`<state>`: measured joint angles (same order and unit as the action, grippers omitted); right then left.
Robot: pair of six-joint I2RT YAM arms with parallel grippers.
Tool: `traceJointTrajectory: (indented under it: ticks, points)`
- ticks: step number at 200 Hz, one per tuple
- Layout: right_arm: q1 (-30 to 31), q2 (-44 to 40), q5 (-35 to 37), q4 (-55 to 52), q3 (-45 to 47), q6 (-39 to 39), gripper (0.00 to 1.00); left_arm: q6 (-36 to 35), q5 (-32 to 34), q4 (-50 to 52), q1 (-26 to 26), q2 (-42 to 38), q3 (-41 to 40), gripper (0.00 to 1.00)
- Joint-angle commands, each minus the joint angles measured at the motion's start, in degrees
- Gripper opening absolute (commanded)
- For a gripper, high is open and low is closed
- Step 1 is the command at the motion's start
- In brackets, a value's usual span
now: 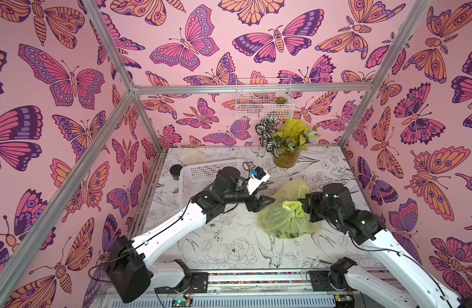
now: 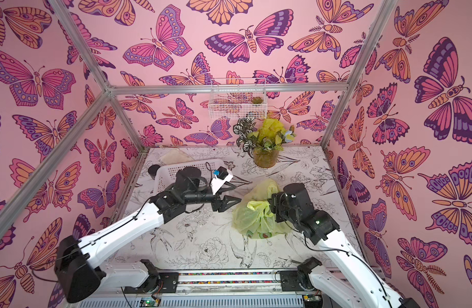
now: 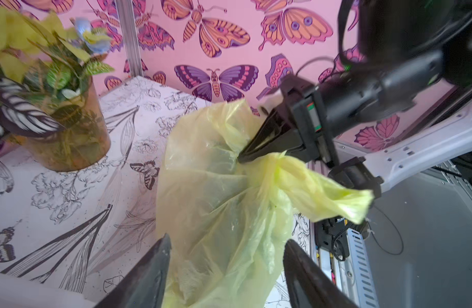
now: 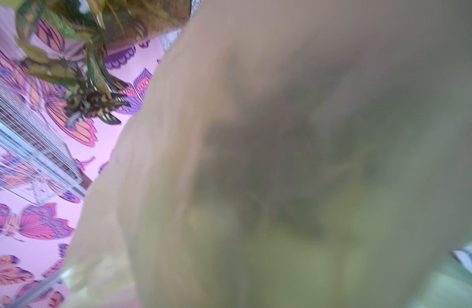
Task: Place the pineapple into a plastic bag & tie a knot
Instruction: Cross the plastic bag at the center of the board.
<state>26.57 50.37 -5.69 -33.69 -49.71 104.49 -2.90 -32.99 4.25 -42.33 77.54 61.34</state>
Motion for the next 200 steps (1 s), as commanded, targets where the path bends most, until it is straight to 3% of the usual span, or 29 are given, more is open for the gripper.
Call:
traceJointTrajectory:
  ticks: [1,17,32,54,72,91,118,143,160,181,200]
  points:
    - [-3.17,4.4,-8.67,-6.25,-4.4,-15.03,0.0,-2.38,-7.07,4.54,0.31,4.65,0.97,0.76]
    - [-4.73,8.2,-12.86,-8.43,-8.4,-22.46,0.0,-2.93,-9.49,3.03,-0.23,6.6,0.43,0.85]
    - [-5.42,11.06,-15.32,-10.27,-11.8,-28.15,0.0,-3.61,-9.28,1.6,-0.89,7.98,-0.52,0.86]
    - [-6.36,15.13,-19.3,-12.93,-16.71,-35.56,0.0,-2.73,-10.89,0.0,-2.06,9.55,-1.46,0.68]
    - [-6.59,18.79,-22.22,-15.51,-21.39,-41.77,0.0,-1.26,-11.92,-0.63,-4.85,10.11,-2.29,0.42]
    - [-6.63,22.81,-25.21,-19.19,-26.18,-48.33,0.0,2.22,-11.38,-4.46,-9.97,10.38,-4.41,0.36]
    - [-6.81,26.8,-26.36,-26.52,-31.77,-57.32,0.0,10.65,-7.83,-16.36,-13.78,10.11,-8.46,0.39]
    - [-6.86,28.15,-26.04,-30.07,-33.0,-62.11,0.01,12.92,-1.12,-20.15,-14.1,6.11,-11.06,0.52]
    - [-6.82,28.29,-25.79,-31.24,-33.03,-64.01,0.02,12.53,6.71,-19.88,-13.97,0.42,-13.18,0.67]
    - [-6.79,27.99,-26.48,-31.27,-33.01,-65.19,0.04,13.83,20.57,-16.74,-13.38,-6.87,-13.78,0.75]
    - [-6.79,27.15,-27.65,-30.54,-32.62,-65.55,0.08,17.5,30.8,-11.95,-11.91,-8.52,-10.7,0.79]
